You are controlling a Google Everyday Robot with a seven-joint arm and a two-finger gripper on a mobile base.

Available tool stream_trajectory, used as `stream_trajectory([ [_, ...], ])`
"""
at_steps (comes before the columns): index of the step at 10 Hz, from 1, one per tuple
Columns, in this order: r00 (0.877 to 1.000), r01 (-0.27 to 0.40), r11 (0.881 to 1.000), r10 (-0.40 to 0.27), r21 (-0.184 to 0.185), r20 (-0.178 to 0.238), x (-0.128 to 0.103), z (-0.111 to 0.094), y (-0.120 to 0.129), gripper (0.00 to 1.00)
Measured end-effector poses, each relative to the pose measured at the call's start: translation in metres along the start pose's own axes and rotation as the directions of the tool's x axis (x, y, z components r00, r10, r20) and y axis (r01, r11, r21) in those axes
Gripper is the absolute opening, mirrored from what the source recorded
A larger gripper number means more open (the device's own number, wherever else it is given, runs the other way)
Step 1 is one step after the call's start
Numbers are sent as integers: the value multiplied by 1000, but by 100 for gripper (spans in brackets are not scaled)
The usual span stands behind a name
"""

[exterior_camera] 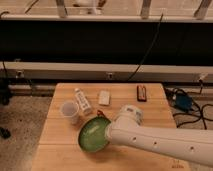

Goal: Pick up the ceramic bowl

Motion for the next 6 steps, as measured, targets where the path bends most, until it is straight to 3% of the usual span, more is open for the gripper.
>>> stream_trajectory([
  [6, 1000, 4, 1000, -3, 13, -4, 3, -12, 4, 3],
])
